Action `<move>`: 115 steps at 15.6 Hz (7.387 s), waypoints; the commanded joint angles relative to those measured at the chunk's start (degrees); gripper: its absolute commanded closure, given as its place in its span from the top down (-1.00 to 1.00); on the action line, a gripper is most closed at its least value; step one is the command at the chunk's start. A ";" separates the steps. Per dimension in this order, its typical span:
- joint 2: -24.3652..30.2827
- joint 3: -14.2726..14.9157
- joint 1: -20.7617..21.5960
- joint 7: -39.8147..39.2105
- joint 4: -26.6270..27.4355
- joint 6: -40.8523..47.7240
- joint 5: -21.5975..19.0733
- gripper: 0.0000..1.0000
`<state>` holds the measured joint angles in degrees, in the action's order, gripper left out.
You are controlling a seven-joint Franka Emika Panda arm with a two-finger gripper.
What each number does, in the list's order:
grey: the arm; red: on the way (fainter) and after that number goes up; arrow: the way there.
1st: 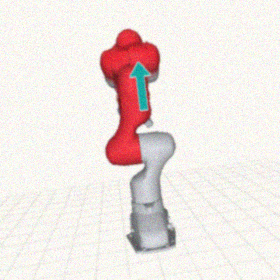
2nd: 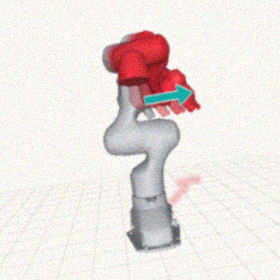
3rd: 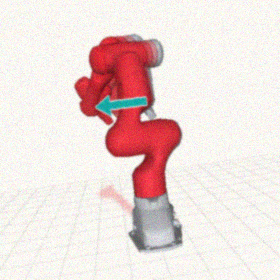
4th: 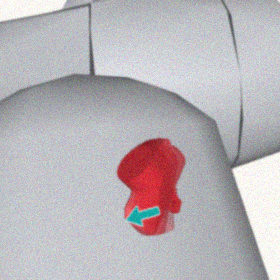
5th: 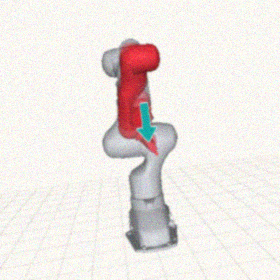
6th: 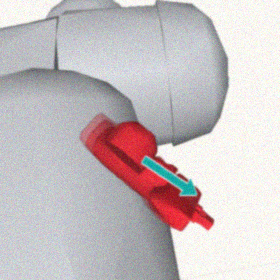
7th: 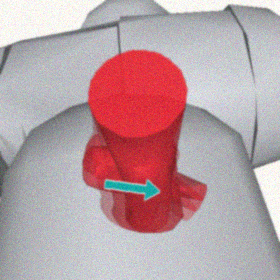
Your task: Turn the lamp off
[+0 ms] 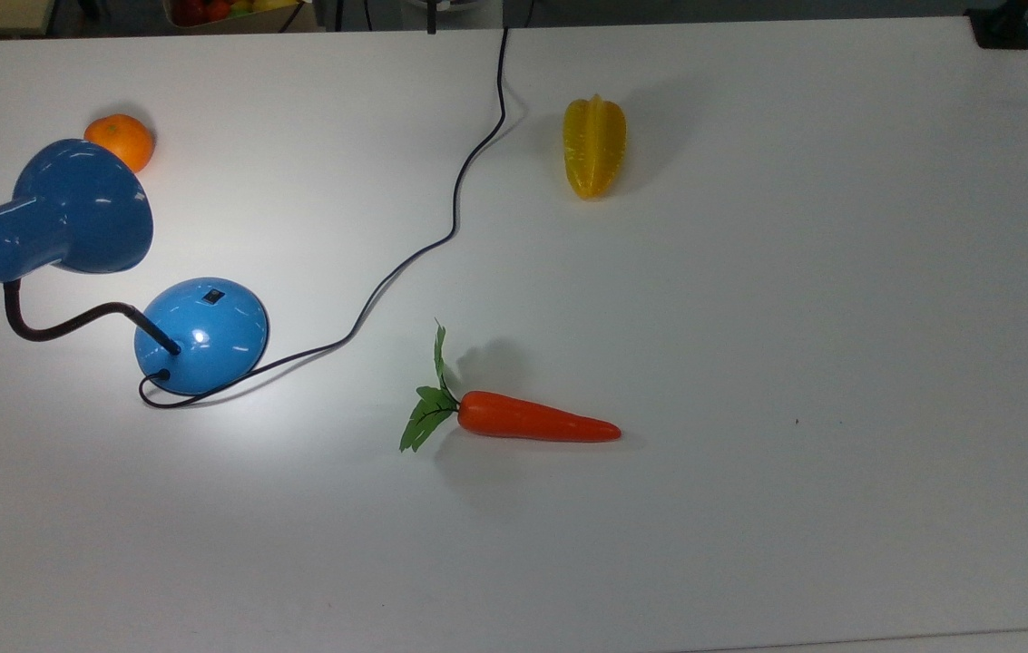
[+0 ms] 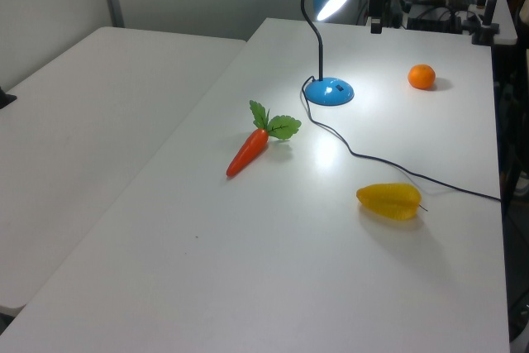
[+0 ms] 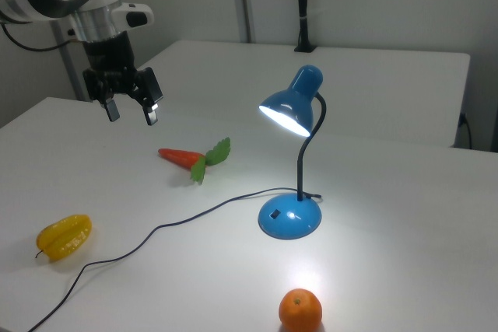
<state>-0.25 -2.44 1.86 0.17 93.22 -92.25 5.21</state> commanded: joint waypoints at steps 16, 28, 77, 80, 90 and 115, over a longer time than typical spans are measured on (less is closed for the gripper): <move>0.78 0.68 0.24 -1.66 -0.23 2.95 -0.99 0.86; 0.87 0.86 -0.63 -4.47 0.12 2.95 -1.16 -1.00; -19.52 1.65 -16.19 12.58 23.50 -70.00 -0.28 -1.00; -19.70 1.65 -16.28 12.58 23.58 -70.00 -0.28 -1.00; -20.49 2.00 -16.28 12.49 24.20 -69.38 -0.20 -1.00; -2.30 1.30 1.21 -2.09 -1.45 -1.81 -1.16 -1.00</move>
<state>-4.43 -1.73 2.14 3.24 94.76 -99.37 5.10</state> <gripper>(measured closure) 0.991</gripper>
